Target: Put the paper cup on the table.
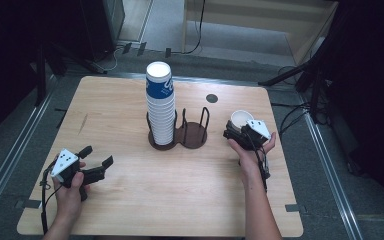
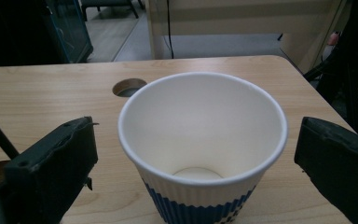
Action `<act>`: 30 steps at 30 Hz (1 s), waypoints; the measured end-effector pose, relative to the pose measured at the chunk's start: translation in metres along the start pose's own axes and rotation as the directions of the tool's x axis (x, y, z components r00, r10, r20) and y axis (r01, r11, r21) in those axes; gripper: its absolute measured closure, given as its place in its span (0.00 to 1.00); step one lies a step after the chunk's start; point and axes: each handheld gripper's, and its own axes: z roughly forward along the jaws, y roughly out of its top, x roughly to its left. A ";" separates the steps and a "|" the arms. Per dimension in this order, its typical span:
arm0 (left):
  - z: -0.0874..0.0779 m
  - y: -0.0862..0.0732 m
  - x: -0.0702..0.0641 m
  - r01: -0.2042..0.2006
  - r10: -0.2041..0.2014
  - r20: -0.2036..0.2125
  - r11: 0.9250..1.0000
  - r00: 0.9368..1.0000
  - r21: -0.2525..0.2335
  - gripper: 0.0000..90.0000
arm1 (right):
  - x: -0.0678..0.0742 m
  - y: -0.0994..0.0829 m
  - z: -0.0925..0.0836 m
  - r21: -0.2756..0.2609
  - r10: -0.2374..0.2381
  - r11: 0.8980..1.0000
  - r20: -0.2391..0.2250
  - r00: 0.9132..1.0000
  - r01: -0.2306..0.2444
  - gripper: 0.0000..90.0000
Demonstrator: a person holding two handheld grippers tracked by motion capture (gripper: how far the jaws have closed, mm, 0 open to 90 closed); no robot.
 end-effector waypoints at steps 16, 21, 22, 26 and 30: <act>0.000 0.000 0.000 0.000 0.000 -0.002 1.000 1.000 0.001 0.10 | -0.002 -0.001 -0.039 -0.029 0.011 1.000 -0.012 1.000 -0.011 0.00; 0.000 0.000 0.000 0.000 0.000 -0.003 1.000 1.000 -0.002 0.10 | -0.006 -0.003 -0.048 -0.037 0.015 0.999 -0.009 1.000 -0.015 0.00; 0.000 0.000 0.000 0.001 -0.001 -0.002 1.000 1.000 0.000 0.10 | -0.007 -0.004 -0.050 -0.040 0.018 0.999 -0.010 1.000 -0.018 0.00; 0.000 0.000 0.000 0.002 -0.002 -0.003 1.000 1.000 -0.002 0.10 | -0.011 -0.006 -0.058 -0.049 0.019 0.999 -0.009 1.000 -0.020 0.00; 0.000 0.000 0.000 0.004 -0.004 -0.003 1.000 1.000 -0.002 0.10 | -0.015 -0.009 -0.065 -0.053 0.023 0.998 -0.009 1.000 -0.024 0.00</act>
